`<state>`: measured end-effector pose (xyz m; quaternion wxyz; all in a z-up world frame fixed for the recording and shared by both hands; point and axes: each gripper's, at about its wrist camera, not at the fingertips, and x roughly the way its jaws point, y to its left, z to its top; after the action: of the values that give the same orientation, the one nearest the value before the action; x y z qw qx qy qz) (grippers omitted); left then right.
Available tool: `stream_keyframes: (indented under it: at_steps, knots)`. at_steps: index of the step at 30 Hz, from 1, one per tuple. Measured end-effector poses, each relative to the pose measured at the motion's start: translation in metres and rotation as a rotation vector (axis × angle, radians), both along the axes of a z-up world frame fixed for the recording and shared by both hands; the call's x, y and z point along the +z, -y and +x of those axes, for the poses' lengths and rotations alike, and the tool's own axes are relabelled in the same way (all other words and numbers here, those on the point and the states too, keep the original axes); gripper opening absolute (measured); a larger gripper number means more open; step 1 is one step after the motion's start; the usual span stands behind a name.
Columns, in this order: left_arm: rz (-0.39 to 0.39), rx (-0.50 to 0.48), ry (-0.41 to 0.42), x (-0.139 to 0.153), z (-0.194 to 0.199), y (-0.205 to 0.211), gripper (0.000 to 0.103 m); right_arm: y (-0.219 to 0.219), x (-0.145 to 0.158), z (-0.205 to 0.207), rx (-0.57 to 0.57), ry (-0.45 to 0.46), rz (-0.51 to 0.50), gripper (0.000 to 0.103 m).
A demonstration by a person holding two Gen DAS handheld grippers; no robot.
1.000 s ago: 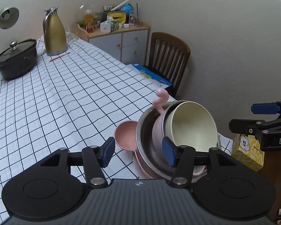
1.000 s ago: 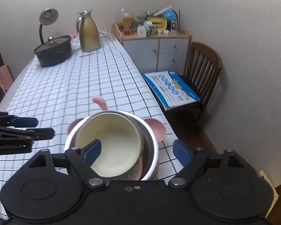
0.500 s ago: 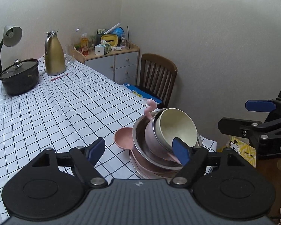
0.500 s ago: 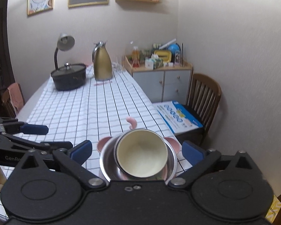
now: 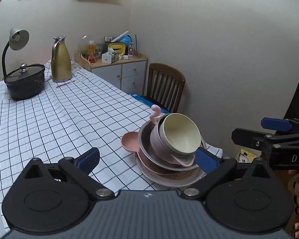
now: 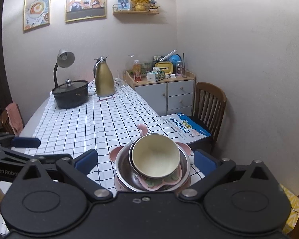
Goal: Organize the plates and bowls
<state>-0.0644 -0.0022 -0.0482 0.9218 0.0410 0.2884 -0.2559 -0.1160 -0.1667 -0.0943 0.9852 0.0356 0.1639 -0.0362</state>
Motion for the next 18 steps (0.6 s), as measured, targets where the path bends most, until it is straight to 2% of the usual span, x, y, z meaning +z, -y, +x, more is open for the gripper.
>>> stream_keyframes:
  at_steps: [12,18]
  knots:
    - [0.01,-0.025,0.015,0.006,-0.025,-0.005,0.103,-0.005,-0.008,-0.031,-0.107,-0.005,0.124,0.103]
    - [-0.003,-0.022,0.019,0.009,-0.029,-0.006,0.103,-0.007,-0.008,-0.038,-0.159,0.005,0.112,0.103]
